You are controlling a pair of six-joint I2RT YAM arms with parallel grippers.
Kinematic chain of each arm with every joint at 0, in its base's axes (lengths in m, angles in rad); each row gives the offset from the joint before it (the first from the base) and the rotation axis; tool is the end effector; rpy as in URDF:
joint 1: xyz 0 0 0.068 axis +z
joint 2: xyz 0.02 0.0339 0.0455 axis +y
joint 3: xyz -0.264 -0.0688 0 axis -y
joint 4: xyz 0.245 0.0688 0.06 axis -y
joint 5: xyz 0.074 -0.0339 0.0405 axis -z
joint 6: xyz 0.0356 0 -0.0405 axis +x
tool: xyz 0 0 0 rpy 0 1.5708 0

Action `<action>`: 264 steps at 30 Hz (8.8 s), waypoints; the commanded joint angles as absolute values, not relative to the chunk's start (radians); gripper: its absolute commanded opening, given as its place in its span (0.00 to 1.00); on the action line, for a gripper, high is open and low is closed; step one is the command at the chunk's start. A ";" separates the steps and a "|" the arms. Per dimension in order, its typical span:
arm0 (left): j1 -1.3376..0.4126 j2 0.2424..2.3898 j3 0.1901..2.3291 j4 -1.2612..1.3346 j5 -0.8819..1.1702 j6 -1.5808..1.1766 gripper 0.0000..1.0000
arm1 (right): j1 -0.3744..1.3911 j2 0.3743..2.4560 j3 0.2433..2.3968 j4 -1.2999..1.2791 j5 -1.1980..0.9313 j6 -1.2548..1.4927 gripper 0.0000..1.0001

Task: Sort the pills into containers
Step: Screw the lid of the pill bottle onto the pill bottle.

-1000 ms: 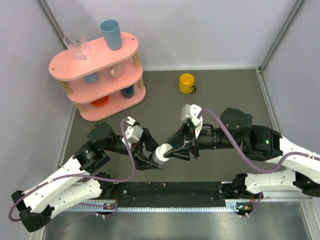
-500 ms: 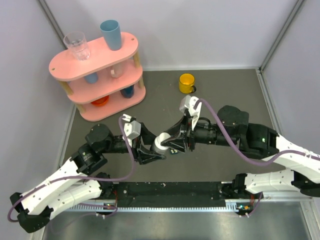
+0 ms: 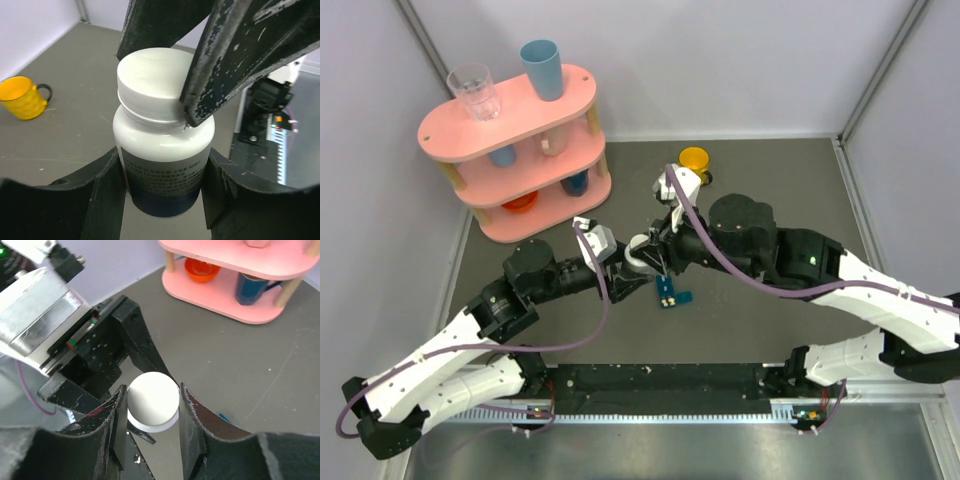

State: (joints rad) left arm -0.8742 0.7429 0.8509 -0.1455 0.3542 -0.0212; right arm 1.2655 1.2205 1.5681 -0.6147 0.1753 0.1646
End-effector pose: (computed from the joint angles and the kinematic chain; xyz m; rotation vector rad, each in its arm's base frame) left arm 0.0996 -0.1383 0.3741 0.9533 1.4019 -0.9661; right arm 0.0794 0.2313 0.4726 -0.8916 1.6980 0.8305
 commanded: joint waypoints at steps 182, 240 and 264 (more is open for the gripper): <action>-0.881 0.707 0.833 0.394 0.835 -0.341 0.00 | 1.299 1.055 1.361 -0.230 -0.229 0.144 0.00; -0.882 0.795 0.862 0.408 1.167 -0.393 0.00 | 1.299 1.104 1.493 -0.239 -0.621 0.127 0.00; -0.891 0.834 0.831 0.555 1.270 -0.511 0.00 | 1.301 1.163 1.562 -0.222 -0.834 0.138 0.00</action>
